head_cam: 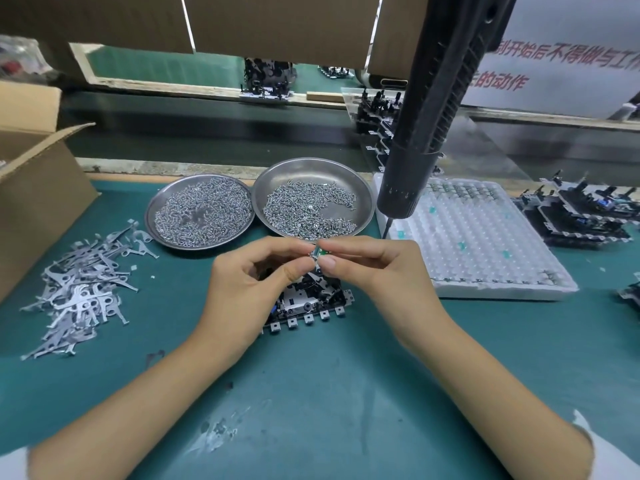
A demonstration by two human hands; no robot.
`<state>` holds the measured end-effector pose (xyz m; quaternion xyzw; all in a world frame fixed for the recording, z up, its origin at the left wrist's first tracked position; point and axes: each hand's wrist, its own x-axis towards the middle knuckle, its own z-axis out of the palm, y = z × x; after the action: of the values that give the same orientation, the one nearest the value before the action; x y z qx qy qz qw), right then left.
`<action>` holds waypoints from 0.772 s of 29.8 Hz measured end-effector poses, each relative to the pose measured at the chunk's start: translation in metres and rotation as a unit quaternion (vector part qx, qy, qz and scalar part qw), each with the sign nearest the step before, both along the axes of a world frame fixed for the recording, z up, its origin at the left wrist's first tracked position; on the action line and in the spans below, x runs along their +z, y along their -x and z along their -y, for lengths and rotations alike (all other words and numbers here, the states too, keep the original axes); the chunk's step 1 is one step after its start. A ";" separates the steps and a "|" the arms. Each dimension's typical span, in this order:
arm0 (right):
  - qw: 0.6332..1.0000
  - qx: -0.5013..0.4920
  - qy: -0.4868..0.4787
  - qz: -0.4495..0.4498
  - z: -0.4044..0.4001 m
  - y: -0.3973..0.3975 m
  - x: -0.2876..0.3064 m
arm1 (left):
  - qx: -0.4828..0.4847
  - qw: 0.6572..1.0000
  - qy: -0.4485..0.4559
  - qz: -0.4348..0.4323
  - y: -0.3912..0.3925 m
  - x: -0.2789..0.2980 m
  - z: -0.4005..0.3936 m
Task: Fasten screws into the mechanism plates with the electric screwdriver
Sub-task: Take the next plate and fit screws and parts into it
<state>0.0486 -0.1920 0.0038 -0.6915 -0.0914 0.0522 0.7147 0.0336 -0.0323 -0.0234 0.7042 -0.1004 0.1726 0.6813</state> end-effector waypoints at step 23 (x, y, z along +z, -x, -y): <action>0.960 0.032 0.146 0.235 0.002 0.001 -0.014 | -0.036 0.964 -0.251 0.075 -0.001 0.019 -0.020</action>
<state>0.0473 -0.1939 -0.0102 -0.7777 -0.2703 -0.0767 0.5624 0.0345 -0.0124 -0.0044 0.8339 -0.2163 0.1695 0.4786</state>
